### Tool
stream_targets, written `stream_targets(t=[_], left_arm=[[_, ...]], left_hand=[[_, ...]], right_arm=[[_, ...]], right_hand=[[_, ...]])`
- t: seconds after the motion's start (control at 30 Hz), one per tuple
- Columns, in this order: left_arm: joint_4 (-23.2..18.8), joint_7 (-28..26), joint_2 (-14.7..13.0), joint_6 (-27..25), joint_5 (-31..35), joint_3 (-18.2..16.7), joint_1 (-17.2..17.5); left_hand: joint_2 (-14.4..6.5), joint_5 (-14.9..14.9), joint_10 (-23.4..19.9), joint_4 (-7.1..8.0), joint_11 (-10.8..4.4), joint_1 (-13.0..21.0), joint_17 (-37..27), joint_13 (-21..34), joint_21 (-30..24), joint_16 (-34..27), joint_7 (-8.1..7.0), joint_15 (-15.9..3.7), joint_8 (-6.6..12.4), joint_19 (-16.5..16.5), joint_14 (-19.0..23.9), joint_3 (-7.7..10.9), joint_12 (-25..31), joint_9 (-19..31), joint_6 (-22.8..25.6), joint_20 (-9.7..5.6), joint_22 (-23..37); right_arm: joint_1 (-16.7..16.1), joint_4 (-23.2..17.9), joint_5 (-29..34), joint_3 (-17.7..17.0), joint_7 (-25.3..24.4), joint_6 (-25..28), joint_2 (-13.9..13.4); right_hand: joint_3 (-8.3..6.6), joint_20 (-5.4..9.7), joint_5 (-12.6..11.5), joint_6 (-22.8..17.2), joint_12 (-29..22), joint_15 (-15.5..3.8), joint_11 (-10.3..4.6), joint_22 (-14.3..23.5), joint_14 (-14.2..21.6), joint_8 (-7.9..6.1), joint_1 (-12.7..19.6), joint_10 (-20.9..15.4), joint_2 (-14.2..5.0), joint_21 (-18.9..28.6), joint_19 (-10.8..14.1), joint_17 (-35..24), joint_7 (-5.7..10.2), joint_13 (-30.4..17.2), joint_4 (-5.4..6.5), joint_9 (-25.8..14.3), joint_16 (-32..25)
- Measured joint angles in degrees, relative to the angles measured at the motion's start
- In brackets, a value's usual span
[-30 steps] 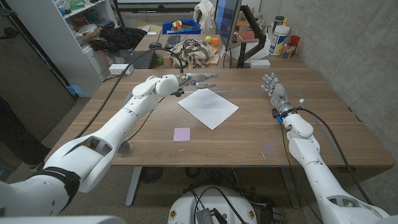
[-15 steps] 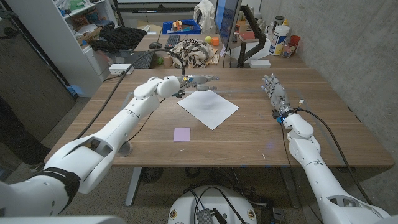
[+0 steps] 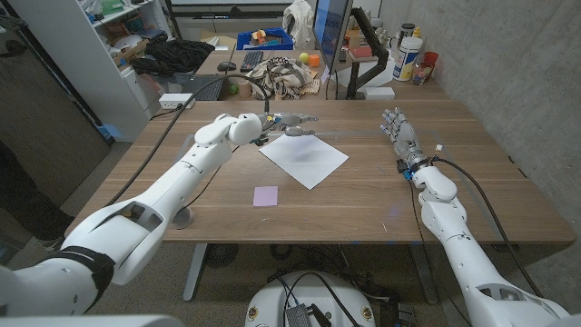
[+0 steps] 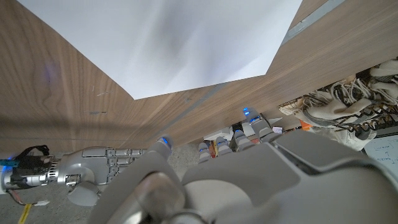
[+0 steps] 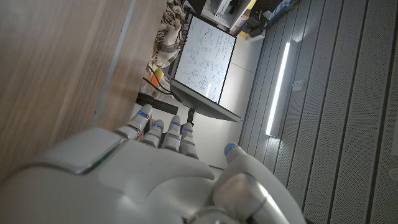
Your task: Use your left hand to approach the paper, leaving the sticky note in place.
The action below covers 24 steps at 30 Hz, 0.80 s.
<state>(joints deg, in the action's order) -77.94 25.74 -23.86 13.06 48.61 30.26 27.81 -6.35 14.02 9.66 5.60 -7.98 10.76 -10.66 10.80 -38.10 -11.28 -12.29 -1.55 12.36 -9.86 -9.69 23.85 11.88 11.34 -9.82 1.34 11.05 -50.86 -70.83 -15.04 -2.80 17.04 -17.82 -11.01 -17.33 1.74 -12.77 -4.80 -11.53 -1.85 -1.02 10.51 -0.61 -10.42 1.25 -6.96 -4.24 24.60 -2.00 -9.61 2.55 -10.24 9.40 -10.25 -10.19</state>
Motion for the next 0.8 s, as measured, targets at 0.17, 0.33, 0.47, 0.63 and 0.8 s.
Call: stream_targets(t=[0.17,0.33,0.47,0.63,0.8], left_arm=[[-0.1,0.3,-0.3,0.0,0.3,0.1,0.1],[-0.1,0.5,-0.5,0.0,0.6,0.2,0.1],[-0.2,0.6,-0.6,0.1,0.8,0.3,0.2],[-0.3,0.8,-0.8,0.1,1.4,0.5,0.2],[-0.3,1.0,-1.0,0.1,1.9,0.7,0.2]], left_hand=[[-0.3,0.0,0.0,0.18,-0.02,0.3,0.0,0.0,0.0,0.0,0.00,0.00,0.00,0.0,0.0,0.18,0.0,0.0,0.0,0.00,0.0],[-0.8,0.0,0.3,0.09,-0.32,0.8,0.0,0.0,0.0,0.0,0.00,0.00,0.00,0.0,0.0,0.41,0.0,0.0,0.0,0.00,0.0],[-1.4,0.0,0.3,-0.25,-0.32,1.4,0.0,0.0,0.0,0.0,0.00,0.00,0.45,0.0,0.0,0.75,0.0,0.0,0.0,0.00,0.0],[-1.8,0.0,0.3,-0.80,-0.31,2.3,0.3,0.0,0.0,0.0,0.00,0.00,0.45,0.0,0.0,1.30,0.0,0.0,0.0,0.00,0.0],[-2.0,0.0,0.3,-1.18,-0.31,2.9,0.3,0.0,0.4,0.0,0.00,0.00,0.45,0.0,0.0,1.68,-0.2,0.0,0.0,0.00,0.0]], right_arm=[[0.2,0.2,0.2,0.1,0.1,0.0,0.1],[0.5,0.4,0.4,0.3,0.2,0.1,0.2],[0.6,0.5,0.5,0.3,0.2,0.2,0.3],[0.8,0.7,0.7,0.4,0.3,0.2,0.4],[0.9,0.8,0.8,0.4,0.3,0.3,0.5]], right_hand=[[0.00,0.00,0.0,0.0,0.0,0.00,0.00,0.0,0.0,0.00,0.0,0.0,0.00,-0.2,0.0,0.0,0.00,0.0,0.00,0.0,0.0],[0.00,0.00,0.0,0.0,0.0,0.00,0.00,0.0,0.0,0.00,0.0,0.0,0.00,-0.2,0.0,0.0,0.00,0.0,0.00,0.0,0.0],[0.00,0.00,0.0,0.0,0.0,0.00,0.00,0.0,0.0,0.00,0.0,0.0,0.00,-0.2,0.0,0.0,0.00,0.0,0.00,0.0,0.0],[0.00,0.00,0.0,0.0,0.0,0.00,0.00,0.0,0.0,0.00,0.0,0.0,0.00,-0.2,0.0,0.0,0.00,0.0,0.00,0.0,0.0],[0.00,0.00,0.0,0.0,0.0,0.00,0.00,0.0,0.0,0.00,0.0,0.0,0.00,-0.4,0.0,0.0,0.00,0.0,0.00,0.0,0.0]])
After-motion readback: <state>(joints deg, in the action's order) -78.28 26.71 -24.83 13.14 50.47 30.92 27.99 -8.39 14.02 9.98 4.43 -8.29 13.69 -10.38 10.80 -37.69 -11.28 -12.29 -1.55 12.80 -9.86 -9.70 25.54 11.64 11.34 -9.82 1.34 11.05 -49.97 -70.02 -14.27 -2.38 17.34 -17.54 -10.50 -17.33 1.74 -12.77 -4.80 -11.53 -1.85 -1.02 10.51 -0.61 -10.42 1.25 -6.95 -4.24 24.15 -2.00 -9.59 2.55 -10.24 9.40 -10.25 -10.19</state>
